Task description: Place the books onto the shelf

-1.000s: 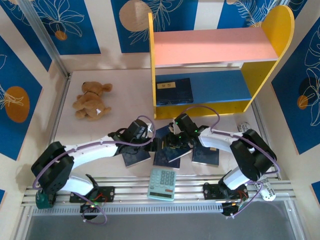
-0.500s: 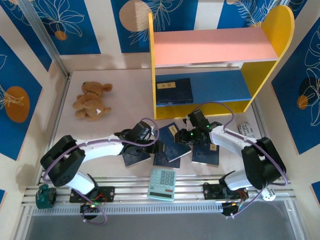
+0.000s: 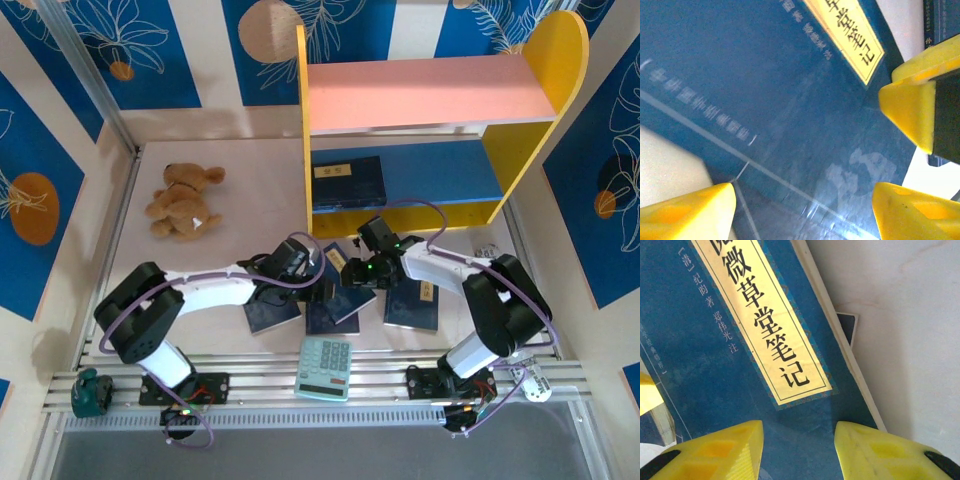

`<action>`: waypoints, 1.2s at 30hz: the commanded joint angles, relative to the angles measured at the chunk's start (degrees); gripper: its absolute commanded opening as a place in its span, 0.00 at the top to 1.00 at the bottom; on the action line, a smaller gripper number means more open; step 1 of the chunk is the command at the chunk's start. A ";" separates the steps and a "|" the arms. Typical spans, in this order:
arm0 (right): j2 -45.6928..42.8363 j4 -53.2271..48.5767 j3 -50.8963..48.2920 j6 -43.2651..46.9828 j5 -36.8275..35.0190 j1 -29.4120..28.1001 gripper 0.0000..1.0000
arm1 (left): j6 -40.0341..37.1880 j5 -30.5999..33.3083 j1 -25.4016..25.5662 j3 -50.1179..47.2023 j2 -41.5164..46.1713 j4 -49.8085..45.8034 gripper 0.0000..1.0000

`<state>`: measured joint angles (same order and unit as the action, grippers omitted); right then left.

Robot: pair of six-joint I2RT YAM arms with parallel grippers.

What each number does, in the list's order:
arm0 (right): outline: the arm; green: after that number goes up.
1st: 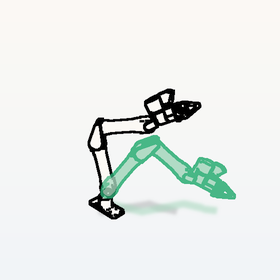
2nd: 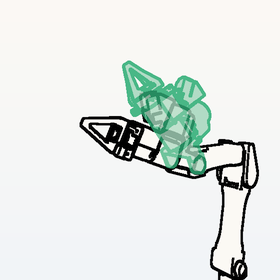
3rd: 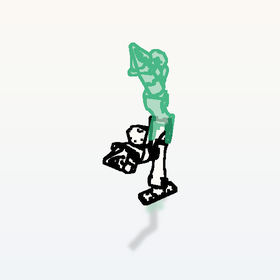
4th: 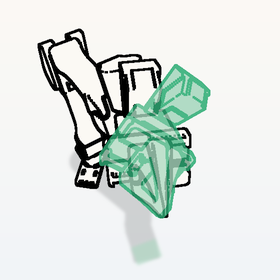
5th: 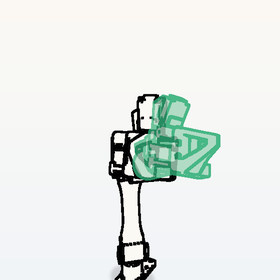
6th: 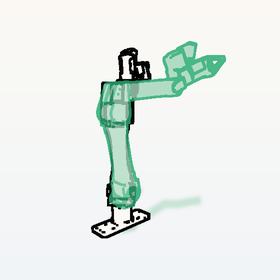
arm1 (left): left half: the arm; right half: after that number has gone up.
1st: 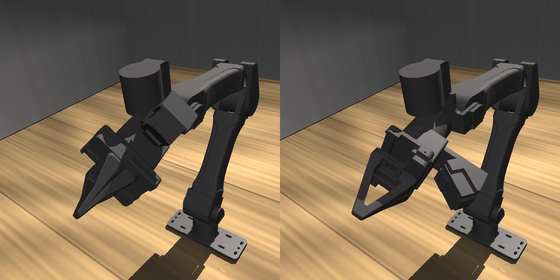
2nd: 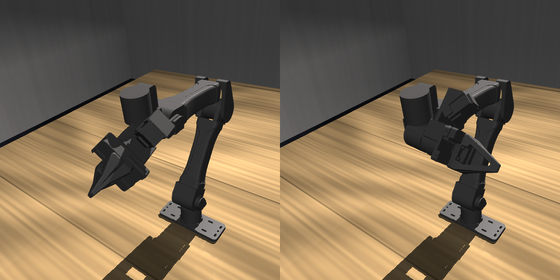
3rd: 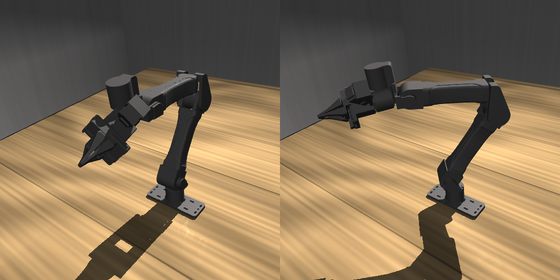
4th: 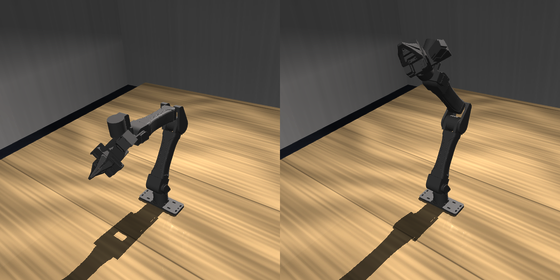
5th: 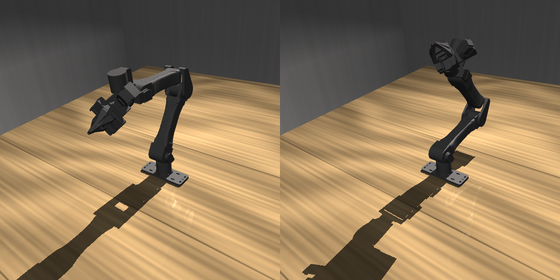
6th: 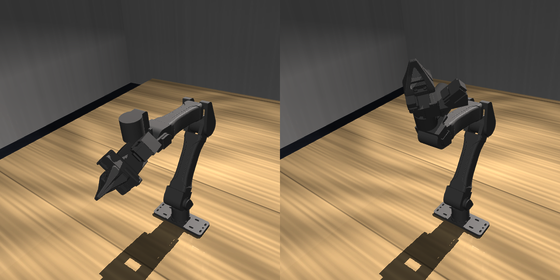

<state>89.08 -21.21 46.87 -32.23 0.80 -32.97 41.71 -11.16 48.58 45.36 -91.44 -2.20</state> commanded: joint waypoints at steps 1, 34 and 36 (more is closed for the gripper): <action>4.10 0.02 -1.55 -1.51 1.61 -2.64 0.56 | -0.05 -1.22 0.48 1.81 -1.41 0.61 0.27; -0.63 4.26 -4.74 -2.77 6.58 -3.96 0.58 | 2.54 -4.77 0.50 -3.86 3.37 22.14 0.64; -1.31 4.94 -5.12 -2.92 7.37 -3.60 0.58 | 3.17 -4.93 0.49 -4.40 3.31 24.15 0.64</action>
<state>86.98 -16.21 44.21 -34.11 -0.19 -35.48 44.07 -11.53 47.92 41.12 -89.73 10.33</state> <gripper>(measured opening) 0.424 0.362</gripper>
